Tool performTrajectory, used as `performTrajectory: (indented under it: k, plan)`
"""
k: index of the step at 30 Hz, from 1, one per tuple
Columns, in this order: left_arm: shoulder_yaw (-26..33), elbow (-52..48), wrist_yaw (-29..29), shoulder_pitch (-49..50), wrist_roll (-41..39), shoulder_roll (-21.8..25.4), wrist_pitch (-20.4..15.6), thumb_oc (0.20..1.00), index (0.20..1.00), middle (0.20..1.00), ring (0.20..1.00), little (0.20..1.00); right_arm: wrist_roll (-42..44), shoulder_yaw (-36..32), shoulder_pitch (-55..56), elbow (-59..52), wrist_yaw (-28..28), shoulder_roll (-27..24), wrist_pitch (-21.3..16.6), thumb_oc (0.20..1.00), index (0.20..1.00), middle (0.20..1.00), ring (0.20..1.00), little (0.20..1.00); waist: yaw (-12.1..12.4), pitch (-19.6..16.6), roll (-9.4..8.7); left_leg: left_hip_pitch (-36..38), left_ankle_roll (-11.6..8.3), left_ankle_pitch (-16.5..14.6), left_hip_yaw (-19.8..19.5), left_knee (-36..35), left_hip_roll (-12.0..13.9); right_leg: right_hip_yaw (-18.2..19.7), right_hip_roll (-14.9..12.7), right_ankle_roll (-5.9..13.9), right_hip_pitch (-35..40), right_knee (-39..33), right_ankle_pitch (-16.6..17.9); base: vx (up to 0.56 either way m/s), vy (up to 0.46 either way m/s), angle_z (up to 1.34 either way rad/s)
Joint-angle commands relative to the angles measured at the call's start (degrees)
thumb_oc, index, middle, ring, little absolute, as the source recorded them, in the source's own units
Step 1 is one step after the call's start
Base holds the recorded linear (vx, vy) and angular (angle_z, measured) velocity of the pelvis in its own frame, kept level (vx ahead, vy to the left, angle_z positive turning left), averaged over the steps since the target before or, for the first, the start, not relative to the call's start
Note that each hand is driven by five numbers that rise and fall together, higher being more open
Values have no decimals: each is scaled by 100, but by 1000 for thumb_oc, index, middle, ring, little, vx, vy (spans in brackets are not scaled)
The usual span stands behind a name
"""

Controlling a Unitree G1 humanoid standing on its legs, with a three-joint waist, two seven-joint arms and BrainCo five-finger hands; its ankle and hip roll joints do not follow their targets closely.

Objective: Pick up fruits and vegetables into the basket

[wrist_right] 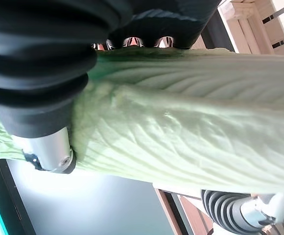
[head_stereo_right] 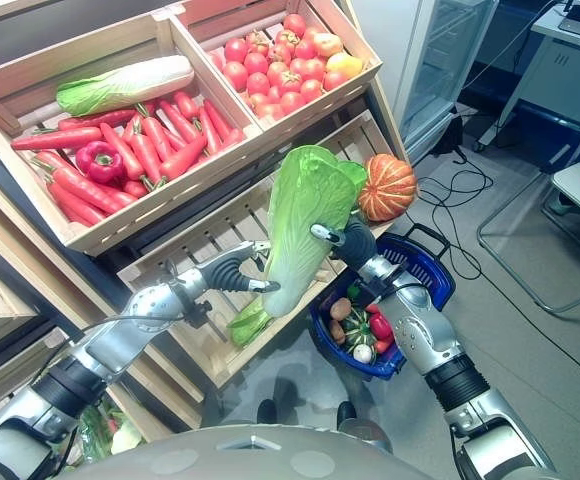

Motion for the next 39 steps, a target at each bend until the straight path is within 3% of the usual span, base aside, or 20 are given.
performTrajectory:
  k: [1, 8, 14, 15, 16, 17, 24, 27, 31, 39]
  plan:
    - [-134, -125, 95, -563, 12, 111, -56, 200, 200, 200, 200, 200, 187, 191, -394, -350, 278, 139, -275, 200, 200, 200, 200, 200, -32, -150, -178, 18, 262, -494, 18, 31, -199, 20, -138, 392, 16, 30, -22, 0, 0, 0]
    - [46, -59, 109, -420, 176, 151, 260, 200, 200, 200, 200, 200, 61, 13, -240, -256, -178, 225, -476, 200, 200, 200, 200, 200, -35, -111, -164, 21, 272, -491, 21, 31, -210, 39, -138, 396, 15, 30, -10, 0, 0, 0]
    - [435, 138, 713, -147, 351, 174, 563, 203, 203, 203, 203, 203, -132, -271, 37, 1, -871, 325, -750, 200, 200, 200, 200, 200, -23, -37, -151, -14, 285, -462, 19, 31, -226, 30, -135, 380, -15, 30, 9, 5, -1, 0]
    - [561, 168, 871, -63, 376, 165, 567, 479, 479, 479, 479, 479, -174, -351, 114, 73, -988, 353, -828, 200, 200, 200, 200, 200, -15, -10, -148, -25, 287, -462, 15, 31, -231, 26, -130, 373, -22, 30, 7, 0, 0, 0]
    - [687, 198, 1048, 15, 450, 158, 572, 862, 862, 862, 862, 862, -263, -435, 187, 145, -1144, 390, -921, 200, 200, 200, 200, 200, -9, 20, -146, -39, 290, -461, 9, 31, -236, 20, -126, 364, -30, 30, 5, 0, 0, 0]
    - [789, 214, 1188, 88, 503, 152, 584, 1000, 1000, 1000, 1000, 1000, -300, -496, 238, 190, -1293, 413, -1014, 200, 200, 200, 200, 200, -8, 56, -142, -52, 288, -453, 6, 31, -237, 18, -123, 358, -47, 43, 4, 0, 0, 0]
    - [1398, 428, 2383, 356, 602, -24, 652, 1000, 1000, 1000, 1000, 1000, -696, -1006, 428, 607, -2373, 634, -1582, 200, 200, 200, 200, 200, 8, 449, -109, -279, 300, -478, -16, 183, -245, 11, -71, 271, -337, 387, -168, -45, -12, 0]
    - [1428, 565, 3035, 128, 659, -90, 787, 1000, 1000, 1000, 1000, 1000, -866, -1219, 156, 943, -2911, 632, -1918, 200, 200, 200, 200, 200, 4, 900, -58, -617, 282, -472, -69, 409, -249, -18, -29, 201, -704, 795, -303, -219, -30, 1]
    - [1433, 664, 3770, -217, 582, -140, 875, 1000, 1000, 1000, 1000, 1000, -954, -1439, -273, 1339, -3513, 460, -2079, 200, 200, 200, 200, 200, 39, 1381, 1, -986, 232, -473, -73, 699, -307, -143, 11, 124, -1021, 1111, -409, -204, -36, 4]
    - [1039, 837, 4580, -1116, 480, -258, 695, 1000, 1000, 1000, 1000, 1000, -926, -1802, -1349, 2418, -4611, 154, -2416, 200, 200, 200, 200, 200, 91, 2242, -7, -2538, -72, -895, -78, 2807, -279, -363, -168, -42, -2091, 2537, -712, -171, -56, 16]
